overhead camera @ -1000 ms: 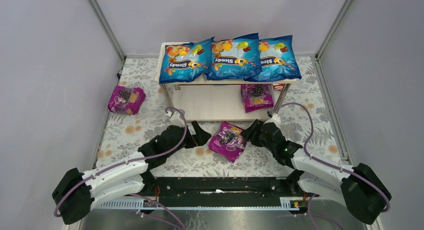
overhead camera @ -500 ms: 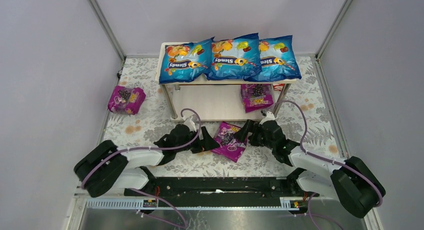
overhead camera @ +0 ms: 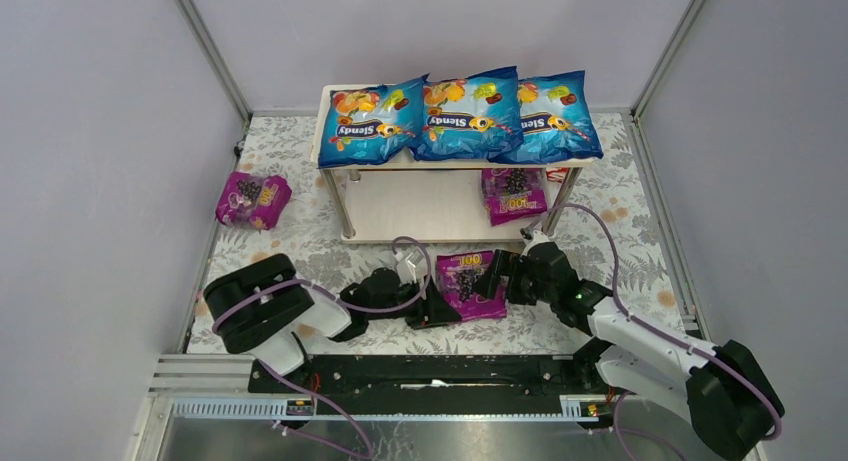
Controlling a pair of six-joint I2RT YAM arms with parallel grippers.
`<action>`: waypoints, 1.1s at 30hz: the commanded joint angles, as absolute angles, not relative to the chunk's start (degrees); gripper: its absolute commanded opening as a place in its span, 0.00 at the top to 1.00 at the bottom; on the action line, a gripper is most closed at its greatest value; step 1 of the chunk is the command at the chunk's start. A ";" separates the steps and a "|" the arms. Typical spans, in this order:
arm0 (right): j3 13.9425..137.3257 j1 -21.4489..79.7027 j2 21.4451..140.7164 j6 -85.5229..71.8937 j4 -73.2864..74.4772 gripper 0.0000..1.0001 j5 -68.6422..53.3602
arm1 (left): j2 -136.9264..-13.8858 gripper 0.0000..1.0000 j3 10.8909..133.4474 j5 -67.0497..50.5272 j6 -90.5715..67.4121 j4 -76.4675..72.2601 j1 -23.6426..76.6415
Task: Place and organize the candy bags onto the shelf
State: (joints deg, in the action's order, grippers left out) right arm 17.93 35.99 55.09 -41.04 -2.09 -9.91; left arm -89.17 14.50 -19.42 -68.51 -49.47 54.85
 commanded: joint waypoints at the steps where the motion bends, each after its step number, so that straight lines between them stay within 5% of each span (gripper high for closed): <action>1: 18.53 35.77 50.39 -45.22 3.13 0.00 -5.11 | -91.05 0.40 13.30 -20.56 -73.32 -63.26 55.73; 7: 19.24 35.77 43.10 -49.32 15.88 0.00 -0.36 | -95.85 0.43 12.95 -21.57 -75.33 -68.57 55.79; 13: 15.26 35.83 33.23 -59.56 20.65 0.00 0.10 | -107.82 0.65 14.72 -23.35 -83.53 -87.93 57.22; 21: 1.53 35.77 19.50 -76.28 7.42 0.00 -6.26 | -111.54 0.72 17.06 -21.69 -87.19 -91.41 60.95; 30: 2.36 35.77 31.20 -77.01 -3.31 0.00 -2.27 | -109.32 0.76 18.23 -19.06 -88.82 -91.38 63.11; 33: 9.46 35.77 38.25 -69.45 3.12 0.00 -2.30 | -107.02 0.80 16.70 -17.72 -88.69 -91.25 62.48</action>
State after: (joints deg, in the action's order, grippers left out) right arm 3.36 35.88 31.55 -75.29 0.51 -3.68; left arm -111.42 17.72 -19.27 -88.16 -81.10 62.65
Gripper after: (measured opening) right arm 0.995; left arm 0.217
